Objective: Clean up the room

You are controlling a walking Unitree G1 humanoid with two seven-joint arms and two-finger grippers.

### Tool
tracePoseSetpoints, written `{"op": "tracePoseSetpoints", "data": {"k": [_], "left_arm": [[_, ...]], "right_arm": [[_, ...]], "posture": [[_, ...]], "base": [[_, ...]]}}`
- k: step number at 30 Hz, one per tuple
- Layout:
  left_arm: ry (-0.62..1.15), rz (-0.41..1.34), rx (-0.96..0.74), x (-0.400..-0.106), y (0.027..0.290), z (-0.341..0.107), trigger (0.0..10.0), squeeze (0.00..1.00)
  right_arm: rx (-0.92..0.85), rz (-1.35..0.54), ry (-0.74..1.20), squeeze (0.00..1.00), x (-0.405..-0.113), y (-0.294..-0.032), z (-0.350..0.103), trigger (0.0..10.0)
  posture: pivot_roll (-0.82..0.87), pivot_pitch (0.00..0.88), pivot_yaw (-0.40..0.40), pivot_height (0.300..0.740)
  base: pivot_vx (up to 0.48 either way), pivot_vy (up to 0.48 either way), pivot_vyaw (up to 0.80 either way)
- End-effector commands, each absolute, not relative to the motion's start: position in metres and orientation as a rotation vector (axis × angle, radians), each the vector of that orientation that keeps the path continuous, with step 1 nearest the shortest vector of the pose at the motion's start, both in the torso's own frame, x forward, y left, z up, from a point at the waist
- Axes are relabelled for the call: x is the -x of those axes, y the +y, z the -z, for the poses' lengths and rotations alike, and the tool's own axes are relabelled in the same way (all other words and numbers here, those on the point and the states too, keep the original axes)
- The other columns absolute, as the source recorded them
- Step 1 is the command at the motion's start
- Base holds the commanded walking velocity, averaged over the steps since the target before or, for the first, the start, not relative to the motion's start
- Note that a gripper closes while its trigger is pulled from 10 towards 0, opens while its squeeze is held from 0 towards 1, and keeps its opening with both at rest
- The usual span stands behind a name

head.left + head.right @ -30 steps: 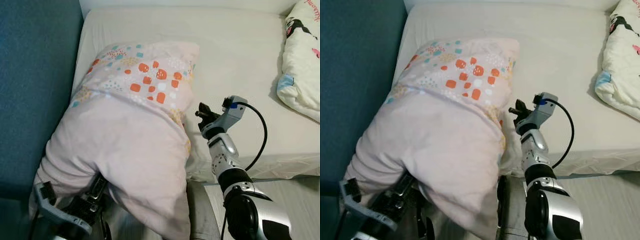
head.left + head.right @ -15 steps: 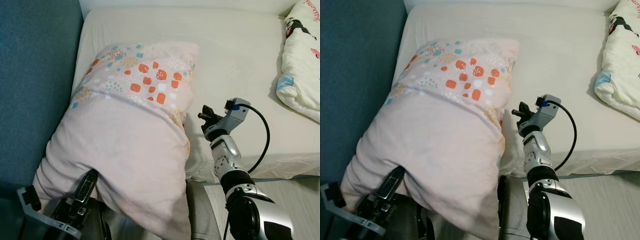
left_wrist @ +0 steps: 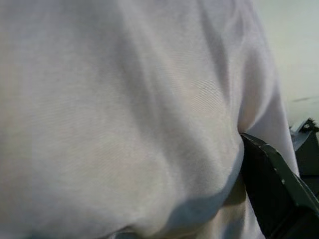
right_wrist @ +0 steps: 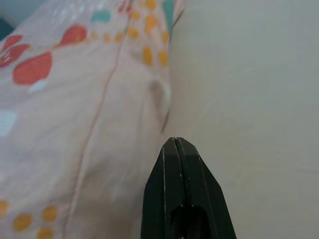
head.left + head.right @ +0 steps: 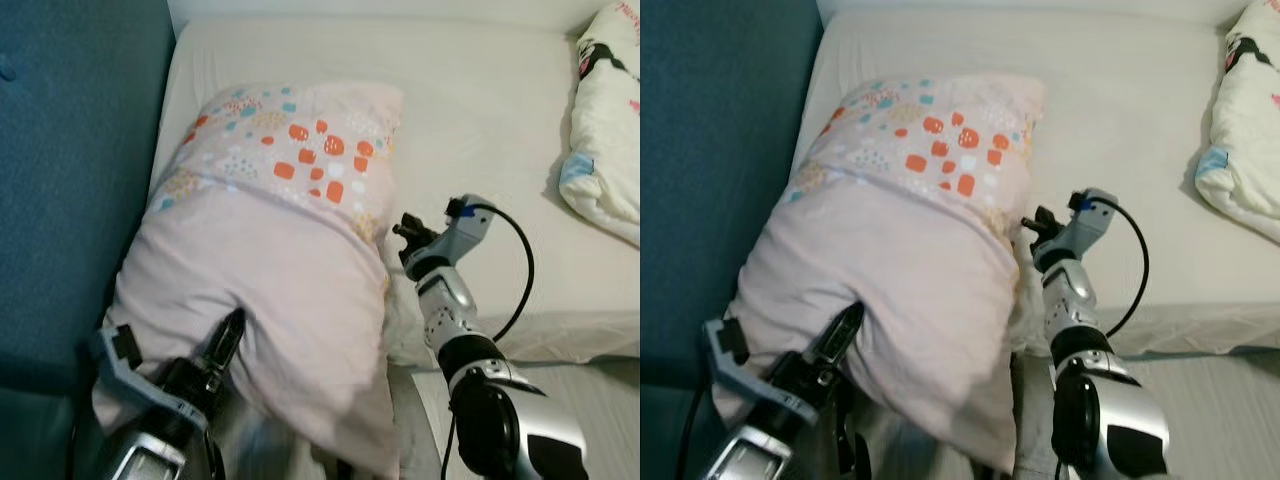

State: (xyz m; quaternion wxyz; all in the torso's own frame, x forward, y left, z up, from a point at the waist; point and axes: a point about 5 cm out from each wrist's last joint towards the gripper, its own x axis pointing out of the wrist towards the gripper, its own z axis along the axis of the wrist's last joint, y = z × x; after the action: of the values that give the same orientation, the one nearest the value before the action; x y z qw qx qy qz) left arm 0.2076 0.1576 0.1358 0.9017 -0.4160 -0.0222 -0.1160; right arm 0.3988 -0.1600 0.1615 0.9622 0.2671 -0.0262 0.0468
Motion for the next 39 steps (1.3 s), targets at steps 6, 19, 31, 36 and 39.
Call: {"op": "tracePoseSetpoints", "data": {"k": [6,19,31,36,39], "left_arm": [[-0.010,0.197,0.778,-0.202,0.166,-0.129,0.0,0.00],[-0.005,0.156,0.716,-0.186,0.179,-0.129,0.0,0.00],[-0.014,0.196,0.714,-0.171,0.183,-0.140,0.0,0.00],[-0.004,0.205,0.711,-0.167,0.183,-0.141,0.0,0.00],[-0.002,0.207,0.710,-0.167,0.183,-0.141,0.0,0.00]], "right_arm": [[-0.574,-0.128,0.025,0.00,-0.400,-0.156,-0.155,0.0],[-0.622,-0.125,-0.014,1.00,-0.405,-0.162,-0.170,10.0],[-0.976,-0.303,-0.135,1.00,-0.407,-0.158,-0.188,10.0],[-0.970,-0.246,-0.099,1.00,-0.405,-0.164,-0.179,10.0],[-0.970,-0.242,-0.098,1.00,-0.405,-0.165,-0.178,10.0]], "posture": [[0.15,0.376,-0.091,0.570],[0.19,0.392,-0.082,0.570],[0.22,0.400,-0.081,0.570],[0.23,0.405,-0.079,0.570],[0.23,0.405,-0.079,0.570]], "base": [[0.000,0.000,0.00],[0.000,0.000,0.00],[0.000,0.000,0.00],[0.000,0.000,0.00],[0.000,0.000,0.00]]}}
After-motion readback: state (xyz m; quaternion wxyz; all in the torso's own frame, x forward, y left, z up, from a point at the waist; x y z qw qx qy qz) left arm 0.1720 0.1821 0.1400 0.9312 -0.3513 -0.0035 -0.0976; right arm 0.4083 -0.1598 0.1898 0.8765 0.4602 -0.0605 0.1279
